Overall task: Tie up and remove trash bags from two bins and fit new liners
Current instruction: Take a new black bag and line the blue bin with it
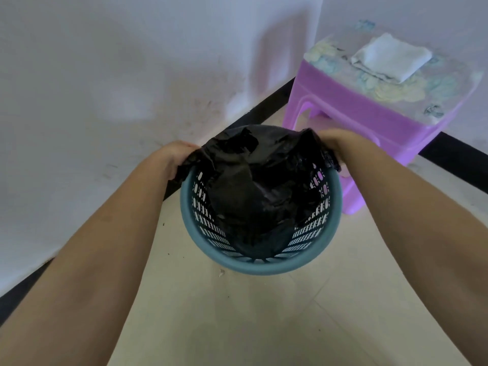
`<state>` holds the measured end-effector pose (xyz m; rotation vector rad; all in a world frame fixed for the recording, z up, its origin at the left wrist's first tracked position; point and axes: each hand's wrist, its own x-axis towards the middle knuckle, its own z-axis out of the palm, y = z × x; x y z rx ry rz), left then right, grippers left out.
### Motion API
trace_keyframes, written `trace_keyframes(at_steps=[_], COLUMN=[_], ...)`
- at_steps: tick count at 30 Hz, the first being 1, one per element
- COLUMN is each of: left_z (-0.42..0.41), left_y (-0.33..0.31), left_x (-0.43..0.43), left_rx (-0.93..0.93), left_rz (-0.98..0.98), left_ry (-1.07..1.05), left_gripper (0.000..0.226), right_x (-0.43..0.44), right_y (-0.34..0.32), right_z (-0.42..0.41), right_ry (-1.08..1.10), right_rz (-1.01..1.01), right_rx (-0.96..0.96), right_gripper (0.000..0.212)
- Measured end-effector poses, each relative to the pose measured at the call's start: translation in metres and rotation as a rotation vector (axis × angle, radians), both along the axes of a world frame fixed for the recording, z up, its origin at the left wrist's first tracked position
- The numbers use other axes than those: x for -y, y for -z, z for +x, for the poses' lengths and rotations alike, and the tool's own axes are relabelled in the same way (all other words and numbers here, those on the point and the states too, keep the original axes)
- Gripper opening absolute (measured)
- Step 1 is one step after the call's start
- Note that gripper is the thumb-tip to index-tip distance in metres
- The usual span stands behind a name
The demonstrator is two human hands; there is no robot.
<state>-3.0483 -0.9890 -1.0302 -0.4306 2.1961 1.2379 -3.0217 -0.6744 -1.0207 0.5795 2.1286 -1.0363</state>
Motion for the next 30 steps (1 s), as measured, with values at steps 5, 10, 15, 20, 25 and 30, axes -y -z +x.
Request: trace_keyframes(at_steps=[5, 10, 15, 20, 25, 30], left_z=[0.009, 0.015, 0.070, 0.105, 0.093, 0.098], left_y=[0.015, -0.005, -0.012, 0.010, 0.004, 0.002], left_x=[0.016, 0.024, 0.008, -0.005, -0.028, -0.045], left_rx=[-0.101, -0.546, -0.255, -0.296, -0.406, -0.359], left_rz=[0.023, -0.321, -0.471, -0.287, -0.068, 0.464], left_ry=[-0.078, -0.176, -0.054, -0.104, -0.371, -0.820], left_gripper=[0.024, 0.043, 0.100, 0.043, 0.061, 0.030], right_x=[-0.004, -0.003, 0.004, 0.001, -0.001, 0.007], right_y=[0.004, -0.017, -0.036, -0.016, 0.007, 0.013], right_z=[0.009, 0.015, 0.047, 0.086, 0.091, 0.104], right_ry=[0.040, 0.054, 0.047, -0.068, 0.225, 0.879], right_rz=[-0.034, 0.281, 0.434, 0.450, 0.371, -0.455], right_rx=[-0.039, -0.371, -0.601, -0.297, -0.515, -0.480], right_gripper=[0.035, 0.079, 0.067, 0.052, 0.047, 0.082])
